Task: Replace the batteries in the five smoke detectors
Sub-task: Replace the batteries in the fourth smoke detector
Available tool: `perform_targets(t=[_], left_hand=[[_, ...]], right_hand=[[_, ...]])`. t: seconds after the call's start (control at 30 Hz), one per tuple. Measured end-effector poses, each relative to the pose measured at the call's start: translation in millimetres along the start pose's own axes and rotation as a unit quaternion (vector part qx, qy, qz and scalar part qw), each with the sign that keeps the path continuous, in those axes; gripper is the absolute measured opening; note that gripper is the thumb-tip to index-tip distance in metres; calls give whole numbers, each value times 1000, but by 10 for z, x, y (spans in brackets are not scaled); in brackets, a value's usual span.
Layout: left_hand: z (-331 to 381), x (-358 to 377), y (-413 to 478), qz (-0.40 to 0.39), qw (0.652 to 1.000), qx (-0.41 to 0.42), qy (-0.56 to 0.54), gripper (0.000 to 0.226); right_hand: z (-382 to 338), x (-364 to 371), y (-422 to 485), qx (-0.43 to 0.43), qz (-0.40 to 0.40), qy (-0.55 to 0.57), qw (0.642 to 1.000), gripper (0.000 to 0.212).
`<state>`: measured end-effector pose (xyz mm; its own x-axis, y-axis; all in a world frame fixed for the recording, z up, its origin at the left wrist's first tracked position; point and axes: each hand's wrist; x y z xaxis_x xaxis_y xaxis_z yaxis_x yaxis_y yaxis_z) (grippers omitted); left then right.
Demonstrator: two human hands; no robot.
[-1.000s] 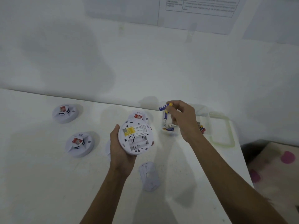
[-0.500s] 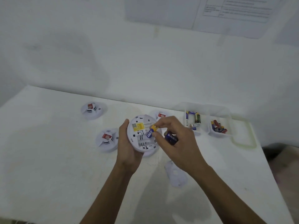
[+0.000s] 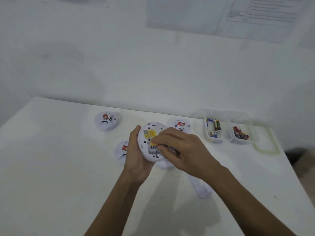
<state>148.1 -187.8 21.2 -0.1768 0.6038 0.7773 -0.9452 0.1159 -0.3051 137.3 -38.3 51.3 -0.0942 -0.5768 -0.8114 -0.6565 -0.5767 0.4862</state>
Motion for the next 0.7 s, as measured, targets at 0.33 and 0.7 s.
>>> perform_targets(t=[0.33,0.7], left_hand=[[169,-1,-3,19,999,6,44,47],[207,-110,26,47,999,13,5,58]], right_hand=[[-82,-78,245,-76,-58,-112,989,21],[-133,-69,345,-117,-85,-142,979,19]])
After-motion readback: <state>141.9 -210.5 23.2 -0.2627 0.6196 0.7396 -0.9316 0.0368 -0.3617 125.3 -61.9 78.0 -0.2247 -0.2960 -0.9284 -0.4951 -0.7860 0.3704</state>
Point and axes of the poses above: each hand's wrist, its own y-axis towards the middle knuckle, its own x-axis out of the palm, z = x × y, and after that the axes turned 5 degrees about -y, right-handed
